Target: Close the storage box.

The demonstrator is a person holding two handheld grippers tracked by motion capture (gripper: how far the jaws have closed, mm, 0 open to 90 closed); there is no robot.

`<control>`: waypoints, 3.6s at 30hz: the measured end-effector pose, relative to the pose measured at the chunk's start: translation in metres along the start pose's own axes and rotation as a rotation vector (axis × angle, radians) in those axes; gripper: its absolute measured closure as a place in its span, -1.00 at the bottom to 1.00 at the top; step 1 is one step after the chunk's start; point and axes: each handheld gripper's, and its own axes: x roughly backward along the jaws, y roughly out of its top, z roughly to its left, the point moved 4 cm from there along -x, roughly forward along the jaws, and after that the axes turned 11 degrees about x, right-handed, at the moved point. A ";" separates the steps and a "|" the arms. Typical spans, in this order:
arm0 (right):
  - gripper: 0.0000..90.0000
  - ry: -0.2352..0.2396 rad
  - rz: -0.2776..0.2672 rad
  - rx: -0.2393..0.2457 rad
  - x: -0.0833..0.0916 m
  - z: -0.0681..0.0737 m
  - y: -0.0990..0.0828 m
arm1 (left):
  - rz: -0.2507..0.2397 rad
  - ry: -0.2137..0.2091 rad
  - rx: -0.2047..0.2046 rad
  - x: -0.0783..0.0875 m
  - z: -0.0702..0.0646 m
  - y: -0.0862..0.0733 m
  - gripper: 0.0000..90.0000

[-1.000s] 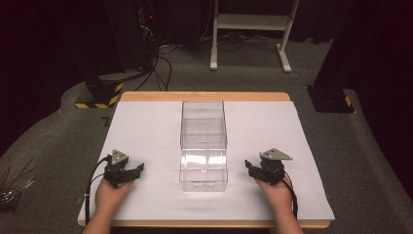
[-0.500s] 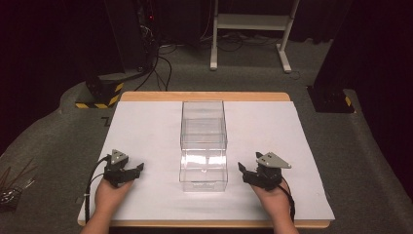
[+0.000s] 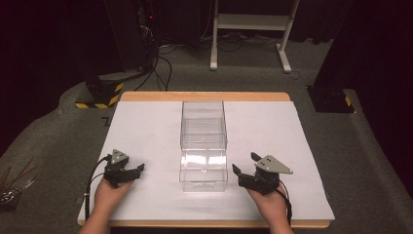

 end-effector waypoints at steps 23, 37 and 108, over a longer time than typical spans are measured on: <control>-0.57 0.110 -0.067 0.015 0.009 0.031 0.017 | 0.000 0.015 -0.005 0.000 0.000 0.000 -0.41; -0.58 0.166 -0.045 0.031 0.004 0.047 0.012 | -0.001 0.011 0.003 0.000 0.000 0.000 -0.41; -0.35 0.118 0.025 0.035 -0.028 0.047 -0.011 | -0.001 0.015 -0.006 0.000 0.000 0.000 -0.40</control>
